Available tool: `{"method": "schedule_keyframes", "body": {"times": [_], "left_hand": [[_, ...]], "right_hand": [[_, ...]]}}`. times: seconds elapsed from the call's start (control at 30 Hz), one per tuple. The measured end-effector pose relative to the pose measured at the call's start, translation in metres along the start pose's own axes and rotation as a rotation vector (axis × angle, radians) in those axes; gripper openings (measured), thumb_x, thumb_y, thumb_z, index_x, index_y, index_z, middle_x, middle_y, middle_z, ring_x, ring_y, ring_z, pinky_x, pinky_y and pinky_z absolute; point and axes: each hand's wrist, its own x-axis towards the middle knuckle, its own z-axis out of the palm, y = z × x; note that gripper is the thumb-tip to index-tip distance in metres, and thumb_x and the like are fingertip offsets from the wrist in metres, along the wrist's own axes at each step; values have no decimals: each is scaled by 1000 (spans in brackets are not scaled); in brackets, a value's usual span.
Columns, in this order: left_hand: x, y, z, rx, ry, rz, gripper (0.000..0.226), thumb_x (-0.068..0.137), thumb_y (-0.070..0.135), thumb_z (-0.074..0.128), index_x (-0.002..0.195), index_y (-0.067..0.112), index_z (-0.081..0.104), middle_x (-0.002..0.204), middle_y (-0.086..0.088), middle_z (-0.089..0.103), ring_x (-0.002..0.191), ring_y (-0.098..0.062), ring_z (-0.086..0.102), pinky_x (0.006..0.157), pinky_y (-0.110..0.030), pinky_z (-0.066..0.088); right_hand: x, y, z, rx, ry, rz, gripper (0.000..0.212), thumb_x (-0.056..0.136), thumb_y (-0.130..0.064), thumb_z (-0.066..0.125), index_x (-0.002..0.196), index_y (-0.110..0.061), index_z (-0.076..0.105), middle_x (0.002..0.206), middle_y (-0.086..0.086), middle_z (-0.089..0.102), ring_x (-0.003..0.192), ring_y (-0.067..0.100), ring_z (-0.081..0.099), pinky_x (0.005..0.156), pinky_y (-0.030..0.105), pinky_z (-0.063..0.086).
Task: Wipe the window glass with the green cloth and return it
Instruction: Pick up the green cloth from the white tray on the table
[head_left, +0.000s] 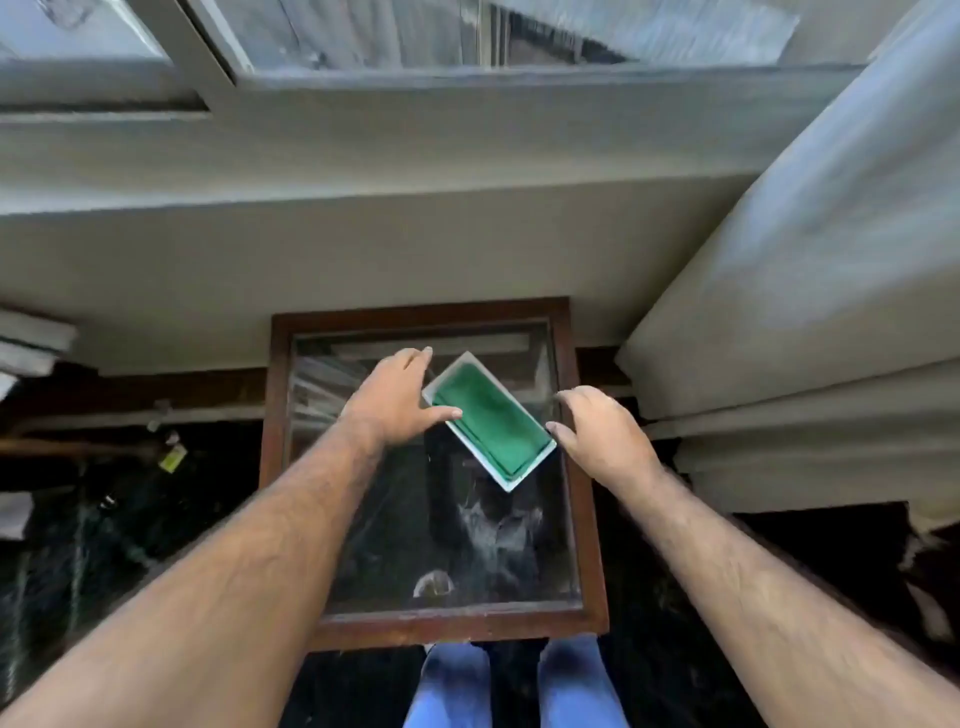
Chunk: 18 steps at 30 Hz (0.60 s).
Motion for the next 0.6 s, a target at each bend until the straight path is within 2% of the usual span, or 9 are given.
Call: {"method": "schedule_keyframes", "body": {"times": [0.1,0.2,0.37,0.5,0.6], "left_hand": [[35,-10,48,31,-62,-46,92,88,59,70,153,2,39,156,-20,46,146,-33,42,123,-39,32],[61,-16,87,7,-41,-95,74,90,54,71,142,4,53,139,-20,59,130,-35,56,112,-42,44],[92,-21,127,73,17,-115,64,97,49,63,137,-1,56,134,-20,59,126,-35,55,111,-45,47],[110,-21,146,93,43,-163,57,99,39,65,139,0,54,141,-20,51,133,-34,49,117,-45,44],[116,-17,157,148,62,-167,50,98,32,68,135,0,58,139,-19,52,131,-33,49,114,-45,45]], "right_hand": [[27,15,45,35,9,115,38,101,-32,65,127,-5,66,130,16,66,129,35,61,106,41,48],[45,23,80,66,22,188,33,96,-34,70,110,-4,69,116,17,68,115,38,66,93,42,54],[69,29,120,122,73,265,40,93,-46,75,105,-8,70,100,6,64,92,24,61,76,32,50],[80,24,136,120,38,260,29,93,-33,79,106,-9,70,101,6,63,94,24,63,81,34,53],[83,21,143,78,38,224,25,94,-22,77,114,-8,68,115,11,69,108,31,69,90,37,57]]}}
